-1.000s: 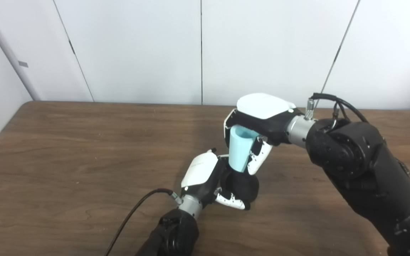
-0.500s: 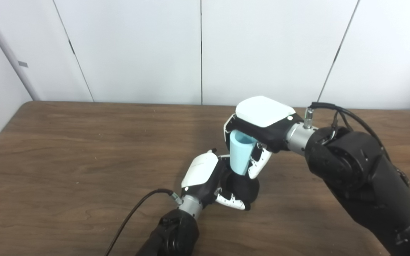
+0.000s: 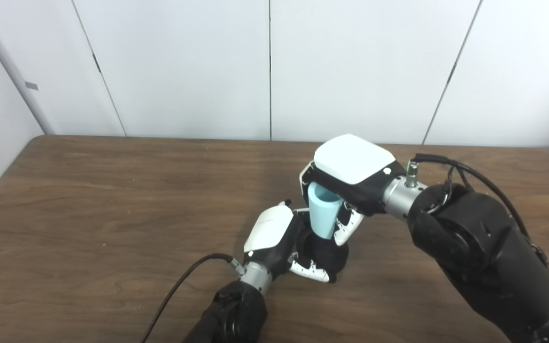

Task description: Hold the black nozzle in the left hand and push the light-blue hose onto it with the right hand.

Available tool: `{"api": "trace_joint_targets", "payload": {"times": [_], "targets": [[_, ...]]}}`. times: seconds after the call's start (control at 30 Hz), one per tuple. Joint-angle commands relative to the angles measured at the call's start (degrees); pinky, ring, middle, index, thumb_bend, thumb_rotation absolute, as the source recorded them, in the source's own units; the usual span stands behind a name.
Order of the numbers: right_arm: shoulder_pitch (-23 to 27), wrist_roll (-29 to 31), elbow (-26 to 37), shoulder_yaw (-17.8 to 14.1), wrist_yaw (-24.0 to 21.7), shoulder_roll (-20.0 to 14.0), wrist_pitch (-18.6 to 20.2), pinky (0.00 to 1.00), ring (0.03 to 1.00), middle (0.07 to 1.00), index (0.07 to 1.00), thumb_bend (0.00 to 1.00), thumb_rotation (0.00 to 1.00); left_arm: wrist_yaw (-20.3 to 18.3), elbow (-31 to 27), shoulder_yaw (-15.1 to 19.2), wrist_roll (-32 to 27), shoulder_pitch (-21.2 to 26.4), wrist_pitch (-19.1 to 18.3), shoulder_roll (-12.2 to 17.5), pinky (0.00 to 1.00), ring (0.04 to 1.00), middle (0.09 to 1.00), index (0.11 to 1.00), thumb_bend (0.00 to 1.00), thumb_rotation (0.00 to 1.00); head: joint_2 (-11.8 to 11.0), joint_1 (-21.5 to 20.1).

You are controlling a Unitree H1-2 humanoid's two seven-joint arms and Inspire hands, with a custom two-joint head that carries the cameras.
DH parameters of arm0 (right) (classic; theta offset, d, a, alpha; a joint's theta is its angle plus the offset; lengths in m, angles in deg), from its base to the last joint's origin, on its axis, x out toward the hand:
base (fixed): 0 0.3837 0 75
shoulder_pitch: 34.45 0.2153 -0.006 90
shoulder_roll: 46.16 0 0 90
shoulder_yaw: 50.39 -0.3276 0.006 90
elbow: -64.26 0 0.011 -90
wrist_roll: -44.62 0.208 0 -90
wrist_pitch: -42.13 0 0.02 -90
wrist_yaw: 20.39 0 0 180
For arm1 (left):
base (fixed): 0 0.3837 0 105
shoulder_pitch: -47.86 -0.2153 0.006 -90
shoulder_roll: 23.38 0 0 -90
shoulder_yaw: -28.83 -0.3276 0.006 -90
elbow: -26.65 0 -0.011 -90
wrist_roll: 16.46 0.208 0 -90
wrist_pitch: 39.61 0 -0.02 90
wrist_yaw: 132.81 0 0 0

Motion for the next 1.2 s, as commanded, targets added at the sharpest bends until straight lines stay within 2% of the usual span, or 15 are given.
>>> {"api": "trace_joint_targets", "payload": {"times": [0.0, 0.13, 0.23, 0.33, 0.43, 0.47, 0.5, 0.53, 0.57, 0.63, 0.73, 0.93, 1.17], "targets": [[-2.1, 4.4, -2.7, 0.2, -3.7, -0.2, 0.6, 0.33, 0.459, 0.475, 0.478, 0.5, 0.0, -7.9, 5.4, -3.0, -3.0, -4.5, -2.0, -0.1, 1.0, 0.67, 0.509, 0.481, 0.52, 0.0, 0.0, 0.2], [-2.3, 7.4, -4.5, -0.9, -4.2, 0.3, 2.3, 0.33, 0.443, 0.486, 0.488, 0.5, 0.0, -7.4, 5.5, -2.8, -3.0, -4.6, -1.7, -0.3, 1.0, 0.668, 0.508, 0.481, 0.52, 0.0, -0.1, 0.0], [-1.6, 10.5, -5.5, -2.3, -4.6, 0.8, 5.1, 0.32, 0.445, 0.486, 0.497, 0.5, 0.0, -7.0, 5.7, -2.7, -2.7, -4.6, -1.3, -0.3, 1.0, 0.666, 0.503, 0.483, 0.52, 0.0, -0.2, -0.1], [-0.6, 16.5, -7.6, -4.2, -6.0, 0.7, 8.2, 0.33, 0.442, 0.502, 0.504, 0.5, 0.0, -7.0, 5.9, -2.7, -2.5, -4.5, -1.2, -0.3, 1.0, 0.665, 0.503, 0.482, 0.52, 0.0, -0.3, -0.1], [0.4, 20.7, -9.9, -5.7, -8.3, 0.3, 9.3, 0.31, 0.443, 0.536, 0.52, 0.5, 0.0, -7.1, 5.8, -2.7, -2.6, -4.5, -1.2, -0.3, 1.0, 0.665, 0.504, 0.482, 0.52, 0.0, -0.3, -0.1], [0.7, 21.0, -10.4, -5.9, -9.1, 0.3, 9.4, 0.42, 0.521, 0.603, 0.508, 0.51, 0.06, -7.1, 5.7, -2.7, -2.6, -4.5, -1.2, -0.3, 1.0, 0.665, 0.504, 0.482, 0.52, 0.0, -0.3, -0.2], [0.8, 20.4, -10.5, -6.0, -10.3, 0.3, 9.4, 0.47, 0.562, 0.638, 0.502, 0.51, 0.1, -7.1, 5.6, -2.6, -2.7, -4.5, -1.1, -0.2, 1.0, 0.665, 0.504, 0.482, 0.52, 0.0, -0.3, -0.1], [0.8, 19.4, -10.2, -5.9, -11.1, 0.3, 9.4, 0.57, 0.664, 0.715, 0.625, 0.68, 0.09, -7.1, 5.5, -2.6, -2.7, -4.6, -1.0, -0.2, 1.0, 0.665, 0.503, 0.483, 0.52, 0.0, -0.3, -0.1], [0.7, 18.5, -9.7, -5.5, -11.2, 0.3, 9.4, 0.63, 0.728, 0.763, 0.688, 0.74, 0.12, -7.1, 5.5, -2.6, -2.7, -4.6, -1.0, -0.2, 1.0, 0.665, 0.501, 0.483, 0.52, 0.0, -0.2, -0.1], [0.5, 17.1, -8.1, -4.5, -10.4, -0.1, 9.4, 0.72, 0.811, 0.816, 0.752, 0.81, 0.16, -7.1, 5.6, -2.6, -2.7, -4.6, -0.8, -0.2, 1.0, 0.665, 0.501, 0.483, 0.52, 0.0, -0.2, -0.3], [0.5, 16.3, -5.9, -2.5, -8.2, -0.9, 9.3, 0.84, 0.861, 0.84, 0.78, 0.83, 0.19, -7.2, 5.7, -2.7, -2.6, -4.6, -0.7, 0.0, 1.0, 0.665, 0.501, 0.483, 0.52, 0.0, -0.1, -0.3], [0.6, 14.7, -4.2, 0.3, -5.9, -1.8, 8.5, 0.87, 0.854, 0.833, 0.792, 0.84, 0.2, -7.6, 5.7, -2.6, -2.6, -4.2, -1.2, -0.2, 1.0, 0.666, 0.501, 0.483, 0.52, 0.0, 0.0, -0.2], [1.1, 8.9, -1.3, 3.9, -5.1, -4.1, 5.7, 0.87, 0.877, 0.826, 0.795, 0.84, 0.22, -7.7, 5.6, -2.6, -2.7, -4.3, -1.4, -0.4, 1.0, 0.666, 0.501, 0.483, 0.52, 0.0, 0.2, 0.2]]}}
